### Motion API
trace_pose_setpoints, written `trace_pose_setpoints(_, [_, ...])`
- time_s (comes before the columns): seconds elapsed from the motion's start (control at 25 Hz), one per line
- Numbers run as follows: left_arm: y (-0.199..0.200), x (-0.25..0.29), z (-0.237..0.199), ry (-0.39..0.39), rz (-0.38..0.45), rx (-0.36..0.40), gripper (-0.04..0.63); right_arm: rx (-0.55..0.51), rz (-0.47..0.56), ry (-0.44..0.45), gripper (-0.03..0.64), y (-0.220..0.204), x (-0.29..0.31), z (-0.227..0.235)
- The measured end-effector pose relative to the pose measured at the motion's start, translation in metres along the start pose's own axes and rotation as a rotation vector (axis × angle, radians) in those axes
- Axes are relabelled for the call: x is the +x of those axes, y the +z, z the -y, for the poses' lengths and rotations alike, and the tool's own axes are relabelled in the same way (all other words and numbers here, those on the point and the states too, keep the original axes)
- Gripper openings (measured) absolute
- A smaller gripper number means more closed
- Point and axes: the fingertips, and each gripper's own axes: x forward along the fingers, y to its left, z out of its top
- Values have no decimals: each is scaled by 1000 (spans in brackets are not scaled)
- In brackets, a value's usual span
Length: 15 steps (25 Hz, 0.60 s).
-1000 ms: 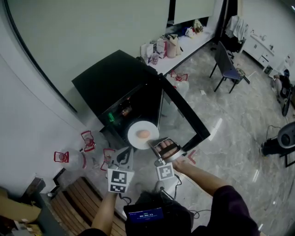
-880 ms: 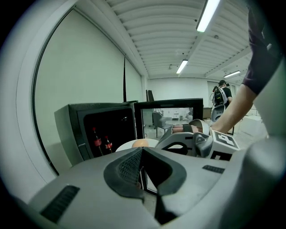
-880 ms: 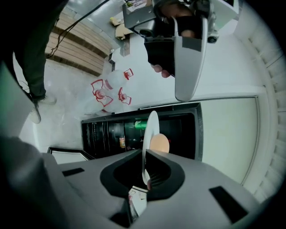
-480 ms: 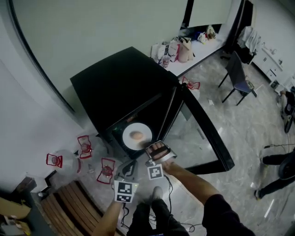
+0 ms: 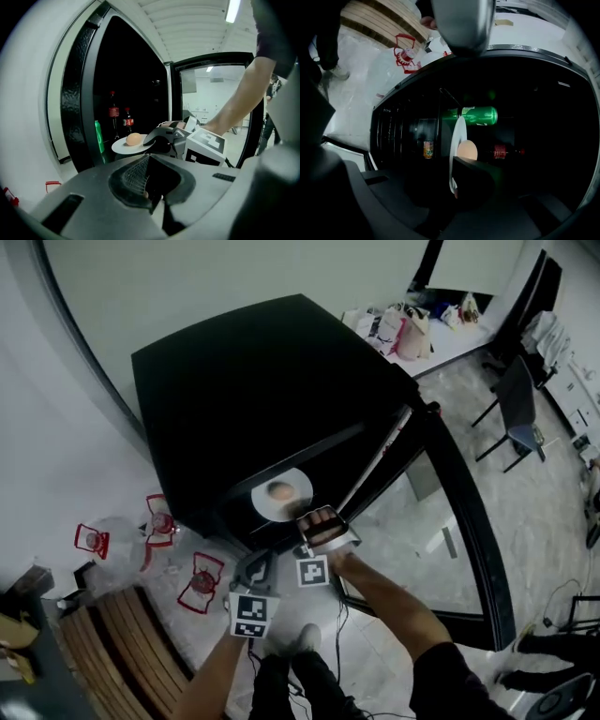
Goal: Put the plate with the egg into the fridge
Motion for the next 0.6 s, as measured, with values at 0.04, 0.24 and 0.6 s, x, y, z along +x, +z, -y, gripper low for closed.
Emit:
trace_pose_setpoints(0.04, [-1, 5, -2, 7, -1, -3, 9, -18, 12, 0, 26, 1, 3, -1])
trace_pose_setpoints(0.24, [-4, 11, -8, 35, -6, -11, 9, -93, 59, 38, 26, 8, 21, -7])
trace_pose_setpoints(0.6, [-5, 13, -13, 40, -23, -42, 9, 108, 149, 410, 26, 21, 24, -49])
